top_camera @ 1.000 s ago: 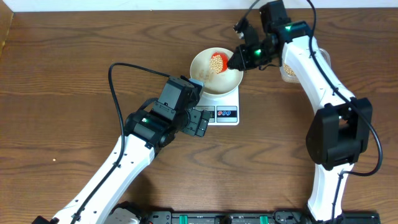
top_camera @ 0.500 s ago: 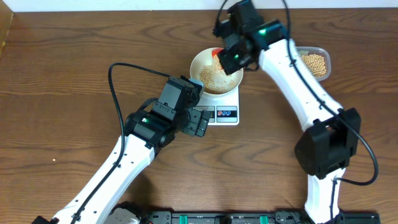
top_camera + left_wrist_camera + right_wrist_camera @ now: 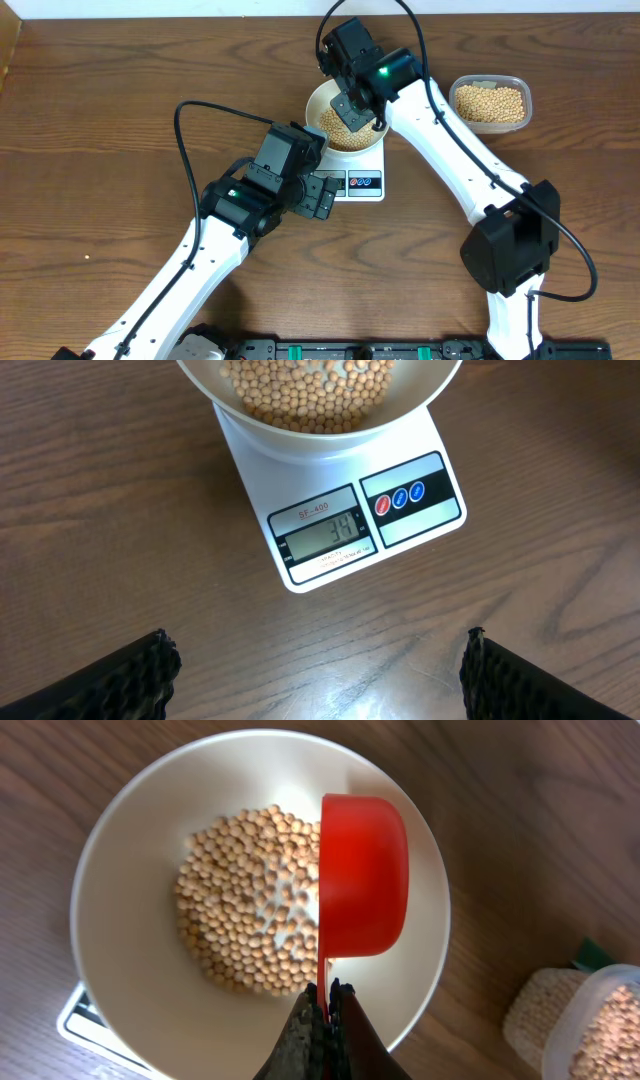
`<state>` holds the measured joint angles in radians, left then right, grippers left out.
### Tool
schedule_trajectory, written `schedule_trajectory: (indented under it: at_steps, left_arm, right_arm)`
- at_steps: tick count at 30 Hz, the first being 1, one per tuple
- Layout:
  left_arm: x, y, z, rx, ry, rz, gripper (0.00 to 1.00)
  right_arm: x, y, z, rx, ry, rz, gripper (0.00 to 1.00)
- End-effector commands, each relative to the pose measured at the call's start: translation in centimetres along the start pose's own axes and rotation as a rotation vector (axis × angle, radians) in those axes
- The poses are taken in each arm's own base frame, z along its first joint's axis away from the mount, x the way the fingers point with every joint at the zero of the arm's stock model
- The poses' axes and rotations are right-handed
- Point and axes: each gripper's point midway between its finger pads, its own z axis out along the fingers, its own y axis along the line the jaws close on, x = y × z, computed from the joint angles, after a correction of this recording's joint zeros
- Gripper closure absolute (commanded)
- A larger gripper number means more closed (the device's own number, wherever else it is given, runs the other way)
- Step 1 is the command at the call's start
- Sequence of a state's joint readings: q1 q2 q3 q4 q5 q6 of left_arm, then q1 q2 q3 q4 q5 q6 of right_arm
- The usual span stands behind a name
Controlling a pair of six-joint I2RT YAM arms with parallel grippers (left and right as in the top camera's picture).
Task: Scoop item into bowl and weigh 50g on scale
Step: 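Tip the scoop to pour soybeans into the bowl, then move the empty scoop back to the soybean tub with the right gripper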
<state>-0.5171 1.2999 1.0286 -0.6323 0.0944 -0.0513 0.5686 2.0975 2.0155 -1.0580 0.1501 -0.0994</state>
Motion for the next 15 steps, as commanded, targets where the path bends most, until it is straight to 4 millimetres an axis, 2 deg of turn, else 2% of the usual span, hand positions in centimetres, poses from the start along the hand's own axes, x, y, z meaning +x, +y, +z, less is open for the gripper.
schedule_trajectory:
  at_steps: [1, 9, 15]
  left_arm:
    - [-0.1, 0.4, -0.2, -0.018, -0.008, 0.0, 0.08]
    - [-0.1, 0.4, -0.2, -0.018, -0.008, 0.0, 0.08]
    - [-0.1, 0.4, -0.2, -0.018, -0.008, 0.0, 0.08]
  right_arm:
    - [-1.9, -1.3, -3.9, -0.047, -0.108, 0.033, 0.99]
    - [-2.3, -4.2, -7.4, -0.186, -0.206, 0.134, 0.99]
    - [-1.4, -7.6, -9.2, -0.403, -0.262, 0.278, 0.99]
